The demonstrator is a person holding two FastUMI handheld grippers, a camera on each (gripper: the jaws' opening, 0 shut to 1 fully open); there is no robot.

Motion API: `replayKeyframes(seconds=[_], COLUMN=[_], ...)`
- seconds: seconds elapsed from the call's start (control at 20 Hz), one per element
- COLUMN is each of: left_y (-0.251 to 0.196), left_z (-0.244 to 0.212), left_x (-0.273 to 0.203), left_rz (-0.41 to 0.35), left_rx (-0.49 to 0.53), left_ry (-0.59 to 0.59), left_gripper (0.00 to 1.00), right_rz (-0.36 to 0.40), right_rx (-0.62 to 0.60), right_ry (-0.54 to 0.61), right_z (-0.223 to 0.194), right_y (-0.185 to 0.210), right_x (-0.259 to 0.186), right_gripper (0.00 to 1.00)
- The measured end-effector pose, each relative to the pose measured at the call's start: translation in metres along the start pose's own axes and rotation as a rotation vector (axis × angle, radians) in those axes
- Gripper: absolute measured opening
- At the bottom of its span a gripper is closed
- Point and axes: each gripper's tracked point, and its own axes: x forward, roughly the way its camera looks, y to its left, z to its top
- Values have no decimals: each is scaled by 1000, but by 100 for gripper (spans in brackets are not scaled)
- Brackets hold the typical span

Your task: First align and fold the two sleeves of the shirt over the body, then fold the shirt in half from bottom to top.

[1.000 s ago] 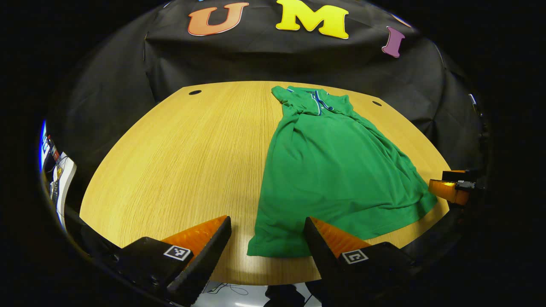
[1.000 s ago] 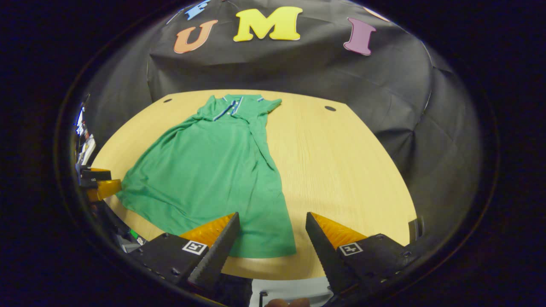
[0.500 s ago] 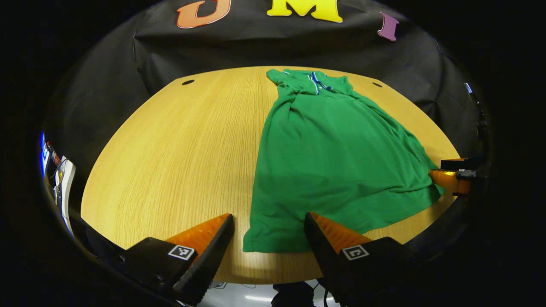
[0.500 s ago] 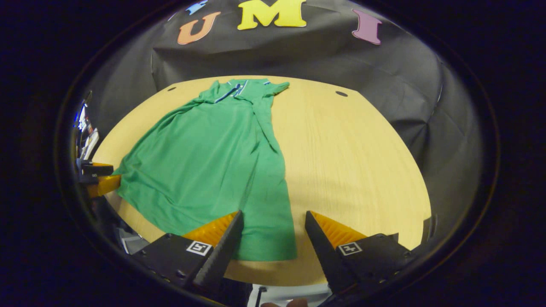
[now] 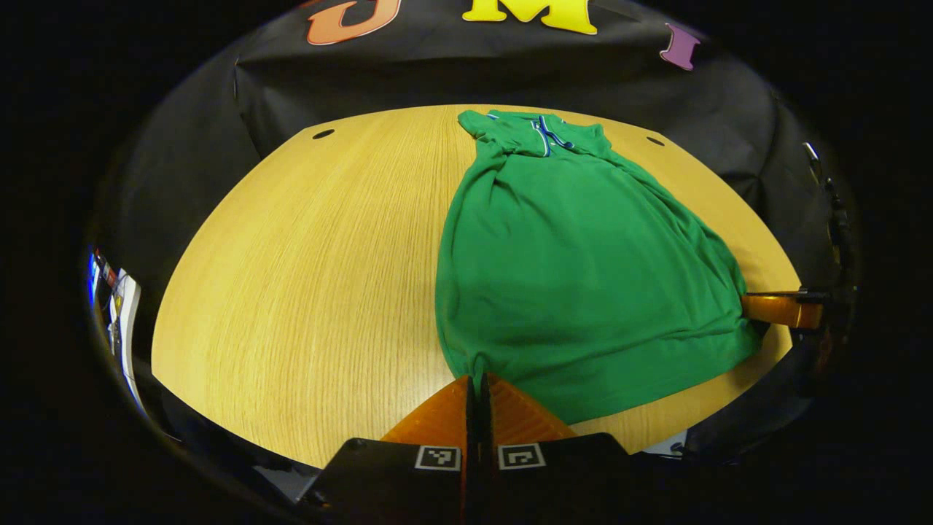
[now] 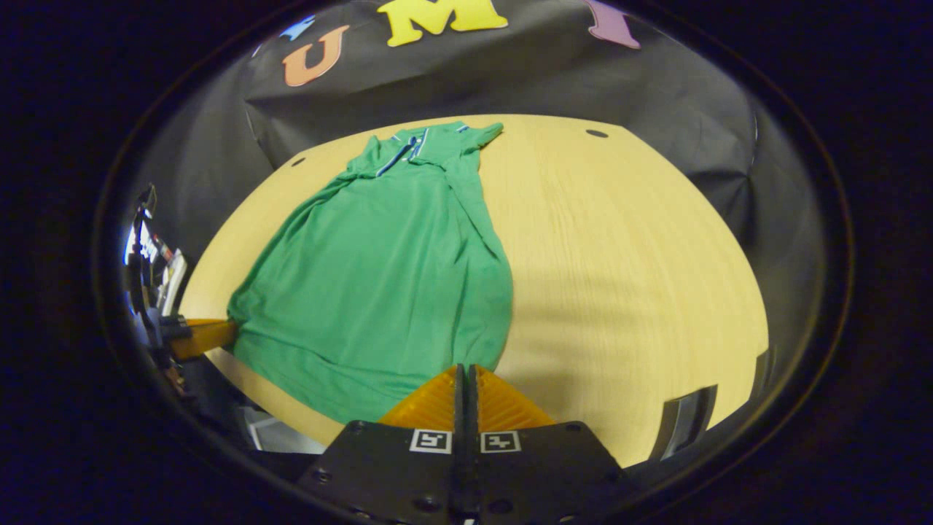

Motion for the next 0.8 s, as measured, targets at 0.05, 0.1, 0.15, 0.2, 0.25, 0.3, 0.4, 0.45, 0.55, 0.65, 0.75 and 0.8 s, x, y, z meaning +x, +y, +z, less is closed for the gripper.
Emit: replayKeyframes(seconds=[0.05,0.1,0.15,0.2,0.25,0.3,0.4,0.45,0.55,0.65,0.75,0.8], left_y=[0,-2,-4,-5,-5,-5,-2,-2,-3,-4,-7,-8], left_z=[8,13,18,23,33,41,59,70,94,122,148,160], left_x=[-4,-10,-13,-16,-19,-22,-27,-29,-34,-39,-42,-43], left_rz=[-9,-25,-42,-59,-68,-74,-73,-72,-75,-84,-88,-89], left_rx=[7,13,14,8,-2,-8,-13,-19,-31,-39,-36,-28], left_ry=[-15,-30,-32,-36,-54,-69,-97,-113,-152,-193,-235,-255], left_gripper=[6,6,6,6,6,6,6,6,5,6,6,6], right_rz=[-1,3,7,10,11,14,19,21,27,32,39,44], right_rx=[-9,-12,-13,-14,-14,-9,6,14,32,32,25,13], right_ry=[-12,-26,-40,-51,-62,-73,-97,-112,-145,-187,-231,-251], right_z=[7,13,19,25,31,38,52,61,82,106,133,147], right_y=[0,2,4,5,5,6,6,6,6,7,8,9], right_x=[-4,-10,-14,-18,-21,-25,-31,-33,-39,-45,-52,-55], right_gripper=[0,0,0,0,0,0,0,0,0,0,0,0])
